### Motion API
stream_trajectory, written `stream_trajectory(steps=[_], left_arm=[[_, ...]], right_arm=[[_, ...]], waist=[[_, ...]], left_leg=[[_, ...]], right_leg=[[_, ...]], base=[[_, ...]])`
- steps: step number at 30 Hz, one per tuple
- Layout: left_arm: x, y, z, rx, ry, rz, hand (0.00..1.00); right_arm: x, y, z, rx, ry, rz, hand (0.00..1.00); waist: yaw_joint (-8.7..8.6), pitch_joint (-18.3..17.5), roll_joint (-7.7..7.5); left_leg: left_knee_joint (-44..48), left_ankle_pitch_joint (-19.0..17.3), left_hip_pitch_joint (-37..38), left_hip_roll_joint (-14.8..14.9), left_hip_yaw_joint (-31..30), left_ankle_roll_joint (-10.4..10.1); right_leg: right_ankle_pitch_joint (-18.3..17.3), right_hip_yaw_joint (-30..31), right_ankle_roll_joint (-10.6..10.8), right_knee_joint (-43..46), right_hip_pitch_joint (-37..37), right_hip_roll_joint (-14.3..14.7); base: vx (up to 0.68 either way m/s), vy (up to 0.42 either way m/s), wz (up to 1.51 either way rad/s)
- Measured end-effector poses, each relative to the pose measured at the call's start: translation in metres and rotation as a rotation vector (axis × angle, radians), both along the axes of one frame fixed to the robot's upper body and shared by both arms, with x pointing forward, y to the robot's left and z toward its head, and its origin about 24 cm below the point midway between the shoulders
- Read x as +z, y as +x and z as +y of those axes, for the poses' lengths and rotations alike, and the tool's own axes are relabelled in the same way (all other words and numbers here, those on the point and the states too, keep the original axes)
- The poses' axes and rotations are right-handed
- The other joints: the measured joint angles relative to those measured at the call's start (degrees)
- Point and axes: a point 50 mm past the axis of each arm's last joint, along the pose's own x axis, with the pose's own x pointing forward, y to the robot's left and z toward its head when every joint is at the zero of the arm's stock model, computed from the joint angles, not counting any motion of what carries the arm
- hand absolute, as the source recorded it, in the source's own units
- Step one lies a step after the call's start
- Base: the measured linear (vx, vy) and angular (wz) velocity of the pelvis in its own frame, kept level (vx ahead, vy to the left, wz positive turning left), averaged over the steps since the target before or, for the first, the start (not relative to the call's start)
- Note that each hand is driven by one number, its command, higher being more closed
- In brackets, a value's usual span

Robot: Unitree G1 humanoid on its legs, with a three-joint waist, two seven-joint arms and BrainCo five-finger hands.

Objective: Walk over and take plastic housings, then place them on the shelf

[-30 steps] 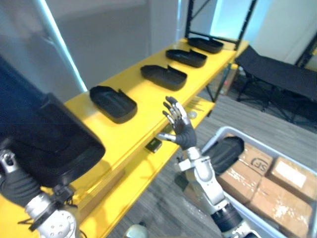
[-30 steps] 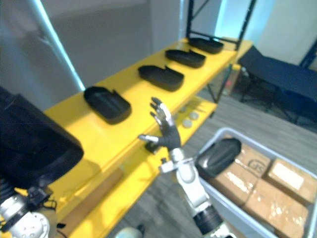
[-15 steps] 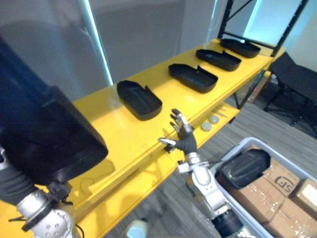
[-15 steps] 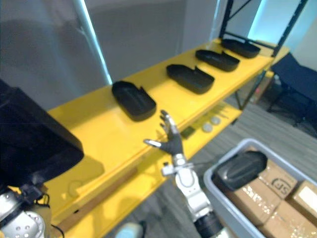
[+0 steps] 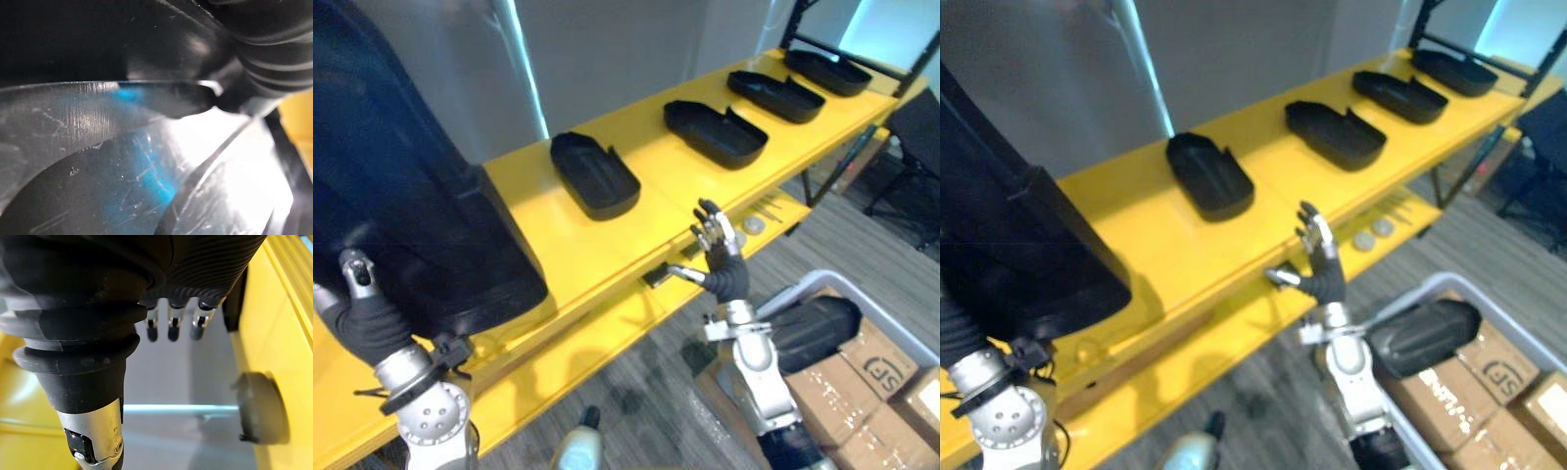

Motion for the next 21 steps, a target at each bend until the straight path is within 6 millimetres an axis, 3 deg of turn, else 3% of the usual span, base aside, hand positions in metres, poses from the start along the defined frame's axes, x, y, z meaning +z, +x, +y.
stream_trajectory(steps=[1, 3, 4, 7, 8, 9, 10, 11, 12, 13, 14, 16, 18, 20, 21], left_arm=[[-0.002, 0.0, -0.001, 0.001, -0.011, 0.006, 1.0], [-0.004, -0.002, -0.001, 0.005, -0.007, 0.015, 1.0], [-0.004, -0.002, -0.001, 0.004, 0.002, 0.019, 1.0], [0.0, -0.005, -0.001, 0.016, 0.037, -0.009, 1.0], [0.003, -0.006, 0.0, 0.025, 0.053, -0.025, 1.0], [0.005, -0.007, 0.0, 0.022, 0.064, -0.032, 1.0], [0.006, -0.006, 0.0, 0.021, 0.067, -0.041, 1.0], [0.007, -0.002, 0.001, 0.015, 0.072, -0.049, 1.0], [0.01, -0.002, 0.003, 0.02, 0.09, -0.053, 1.0], [0.013, 0.0, 0.005, 0.017, 0.115, -0.06, 1.0], [0.017, 0.002, 0.006, 0.011, 0.138, -0.072, 1.0], [0.025, 0.006, 0.005, -0.001, 0.162, -0.103, 1.0], [0.033, 0.016, 0.005, -0.018, 0.184, -0.133, 1.0], [0.04, 0.035, 0.005, -0.047, 0.194, -0.141, 1.0], [0.04, 0.041, 0.004, -0.059, 0.19, -0.135, 1.0]], right_arm=[[-0.002, -0.002, -0.002, -0.009, 0.001, 0.003, 0.0], [-0.001, -0.003, -0.006, -0.025, 0.01, -0.015, 0.0], [0.001, -0.004, -0.006, -0.029, 0.015, -0.03, 0.0], [0.011, -0.002, -0.006, -0.045, 0.036, -0.085, 0.0], [0.017, -0.001, -0.005, -0.063, 0.044, -0.112, 0.0], [0.02, -0.001, -0.008, -0.095, 0.052, -0.124, 0.0], [0.022, 0.0, -0.01, -0.112, 0.056, -0.135, 0.0], [0.023, 0.001, -0.012, -0.142, 0.068, -0.136, 0.0], [0.025, 0.002, -0.012, -0.153, 0.078, -0.138, 0.0], [0.027, 0.003, -0.012, -0.16, 0.084, -0.145, 0.0], [0.031, 0.006, -0.012, -0.168, 0.078, -0.165, 0.0], [0.045, 0.012, -0.014, -0.182, 0.074, -0.221, 0.0], [0.059, 0.017, -0.017, -0.196, 0.074, -0.275, 0.0], [0.067, 0.018, -0.025, -0.214, 0.049, -0.304, 0.0], [0.067, 0.018, -0.028, -0.222, 0.043, -0.302, 0.0]], waist=[[-0.43, 0.4, 0.22], [-1.1, 1.4, -0.36], [-1.26, 1.4, -0.63], [-0.27, 1.1, -1.7], [0.27, 1.6, -2.93], [0.76, 1.0, -3.24], [0.52, 1.1, -3.24], [0.43, 1.1, -3.6], [0.4, 1.0, -4.07], [0.3, 1.2, -4.03], [0.2, 1.2, -4.03], [-0.5, 1.2, -3.98], [-1.71, 1.1, -3.85], [-3.06, 0.9, -3.26], [-3.47, 0.9, -3.21]], left_leg=[[0.6, -0.1, -0.1, 0.1, 1.5, 0.1], [3.3, -1.7, -0.6, 0.6, 6.4, 2.5], [4.6, -1.8, -1.1, 0.9, 8.2, 2.5], [8.8, -2.9, -4.3, 0.6, 11.1, 3.8], [12.4, -4.7, -5.7, 0.2, 14.1, 5.4], [14.5, -8.0, -5.9, -0.7, 17.3, 7.3], [14.9, -9.1, -5.8, -0.9, 16.7, 5.9], [14.9, -9.8, -5.0, -2.1, 15.6, 6.5], [13.5, -9.8, -3.5, -2.7, 15.3, 6.6], [12.2, -9.9, -1.7, -3.0, 15.0, 7.0], [10.3, -9.7, 1.3, -2.9, 14.3, 7.8], [7.6, -9.0, 4.9, -2.7, 13.2, 7.2], [6.7, -8.9, 5.7, -2.5, 10.8, 6.7], [6.3, -8.9, 4.9, -1.3, 6.9, 5.0], [6.3, -9.0, 4.8, -1.1, 5.4, 4.4]], right_leg=[[-0.6, -0.3, 0.4, 1.1, 0.2, -0.3], [-2.8, -2.4, 1.1, 2.9, 1.5, -1.8], [-3.7, -3.5, 1.6, 3.6, 2.0, -2.3], [-5.0, -4.8, 2.0, 4.2, 1.8, -3.7], [-5.4, -4.9, 1.9, 4.2, 2.0, -4.5], [-5.6, -5.9, 1.3, 5.0, 3.2, -5.4], [-5.3, -6.1, 0.8, 10.1, 2.3, -6.5], [-2.8, -4.1, -0.7, 24.4, -3.7, -10.7], [1.2, -1.1, -1.6, 32.1, -7.3, -12.6], [2.7, 0.8, -1.7, 38.3, -9.8, -13.8], [0.8, 1.5, -2.5, 43.1, -11.7, -14.3], [-1.7, 1.0, -3.2, 40.7, -12.4, -13.3], [-2.5, 2.5, -3.7, 31.5, -13.3, -11.2], [-2.2, 11.4, -3.2, 19.9, -15.4, -6.8], [-1.9, 14.3, -2.6, 18.2, -15.6, -5.9]], base=[[-0.11, 0.007, 0.21], [-0.11, 0.046, 0.42], [-0.11, 0.05, 0.51], [0.0, 0.115, 0.49], [0.1, 0.154, 0.38], [0.15, 0.165, 0.39], [0.19, 0.158, 0.53], [0.15, 0.142, 0.52], [0.2, 0.188, 0.51], [0.25, 0.137, 0.26], [0.34, 0.121, 0.29], [0.3, 0.057, 0.37], [0.22, -0.036, 0.55], [0.19, -0.175, 0.77], [0.14, -0.253, 1.02]])
